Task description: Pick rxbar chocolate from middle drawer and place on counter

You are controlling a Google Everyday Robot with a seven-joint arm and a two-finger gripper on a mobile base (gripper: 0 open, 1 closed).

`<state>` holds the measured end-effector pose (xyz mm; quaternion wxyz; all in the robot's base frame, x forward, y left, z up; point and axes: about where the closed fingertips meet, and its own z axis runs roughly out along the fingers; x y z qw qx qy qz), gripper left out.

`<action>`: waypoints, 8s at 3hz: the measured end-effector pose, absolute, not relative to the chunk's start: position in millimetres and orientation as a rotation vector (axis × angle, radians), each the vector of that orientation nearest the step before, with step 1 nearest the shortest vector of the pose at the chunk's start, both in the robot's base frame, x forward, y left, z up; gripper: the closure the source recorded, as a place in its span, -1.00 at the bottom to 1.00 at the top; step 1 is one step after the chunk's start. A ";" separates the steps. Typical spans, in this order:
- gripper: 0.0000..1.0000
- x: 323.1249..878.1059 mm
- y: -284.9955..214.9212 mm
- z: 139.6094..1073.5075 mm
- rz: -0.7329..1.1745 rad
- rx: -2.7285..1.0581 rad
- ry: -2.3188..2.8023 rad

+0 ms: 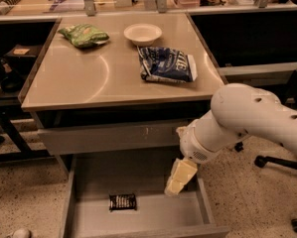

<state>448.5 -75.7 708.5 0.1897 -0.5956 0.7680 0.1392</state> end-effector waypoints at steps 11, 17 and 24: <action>-1.00 462.1 82.8 437.0 0.666 -1.612 2.027; -0.21 474.6 102.5 356.5 0.737 -1.596 1.998; 1.00 499.6 106.6 438.3 0.744 -1.525 2.106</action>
Offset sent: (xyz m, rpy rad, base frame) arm 0.0155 0.0854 -0.1044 0.1888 -0.0075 0.0749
